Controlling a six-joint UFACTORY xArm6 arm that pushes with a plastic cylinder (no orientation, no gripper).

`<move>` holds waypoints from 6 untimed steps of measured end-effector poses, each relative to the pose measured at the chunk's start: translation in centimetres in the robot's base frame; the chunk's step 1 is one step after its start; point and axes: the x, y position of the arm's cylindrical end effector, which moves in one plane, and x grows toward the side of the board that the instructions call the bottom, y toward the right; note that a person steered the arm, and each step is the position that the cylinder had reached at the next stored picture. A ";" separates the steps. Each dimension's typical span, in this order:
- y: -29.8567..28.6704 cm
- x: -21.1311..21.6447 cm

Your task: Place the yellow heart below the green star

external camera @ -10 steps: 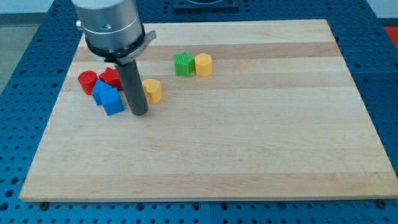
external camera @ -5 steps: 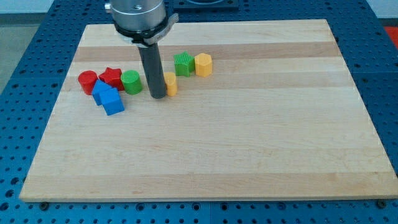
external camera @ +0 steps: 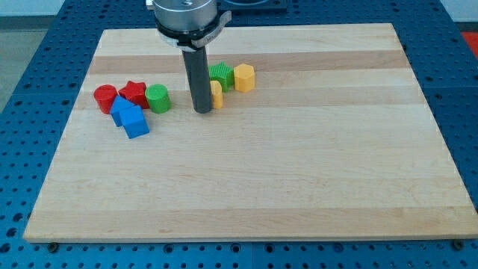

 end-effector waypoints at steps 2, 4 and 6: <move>0.7 -0.1; 0.8 -0.5; 0.8 -1.1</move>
